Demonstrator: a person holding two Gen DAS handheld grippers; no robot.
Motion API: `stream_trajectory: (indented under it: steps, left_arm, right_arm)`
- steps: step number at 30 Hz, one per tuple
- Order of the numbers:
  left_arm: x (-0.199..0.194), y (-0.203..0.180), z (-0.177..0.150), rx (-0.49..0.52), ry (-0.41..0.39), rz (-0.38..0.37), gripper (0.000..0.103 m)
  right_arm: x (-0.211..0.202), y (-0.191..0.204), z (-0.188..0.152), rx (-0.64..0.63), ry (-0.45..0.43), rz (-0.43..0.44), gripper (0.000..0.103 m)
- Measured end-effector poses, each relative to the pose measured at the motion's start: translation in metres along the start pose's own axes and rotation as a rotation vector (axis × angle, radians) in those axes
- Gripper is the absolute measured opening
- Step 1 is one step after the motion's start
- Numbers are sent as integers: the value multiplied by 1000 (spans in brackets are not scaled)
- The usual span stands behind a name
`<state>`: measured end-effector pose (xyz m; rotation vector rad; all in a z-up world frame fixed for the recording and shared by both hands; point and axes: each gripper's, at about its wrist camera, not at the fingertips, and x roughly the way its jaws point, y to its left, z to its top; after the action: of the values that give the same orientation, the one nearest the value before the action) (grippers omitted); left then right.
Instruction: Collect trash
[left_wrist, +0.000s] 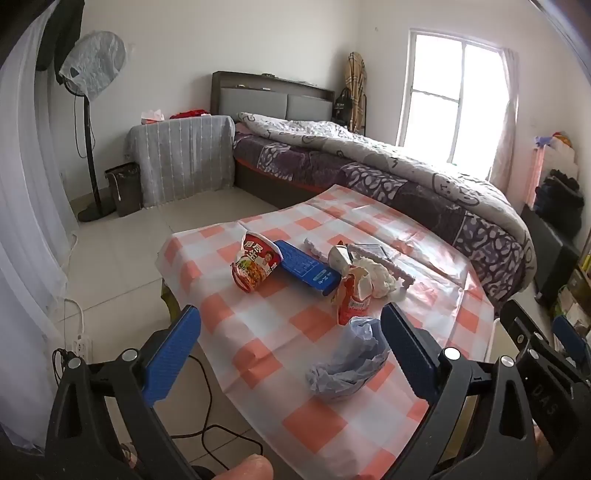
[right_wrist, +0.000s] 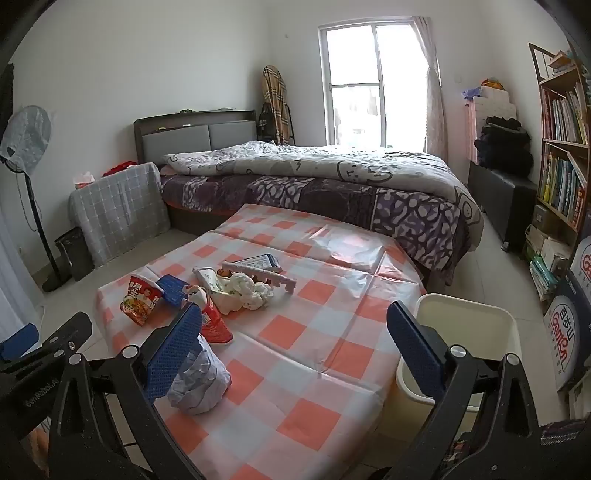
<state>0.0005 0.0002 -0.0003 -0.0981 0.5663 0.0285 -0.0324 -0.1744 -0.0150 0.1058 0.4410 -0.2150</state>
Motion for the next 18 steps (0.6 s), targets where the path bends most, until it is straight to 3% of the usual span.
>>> stream_trajectory:
  steps: [18]
  left_arm:
    - [2, 6, -4, -2, 3, 4, 95]
  right_arm:
    - [-1, 2, -1, 2, 8, 2, 96]
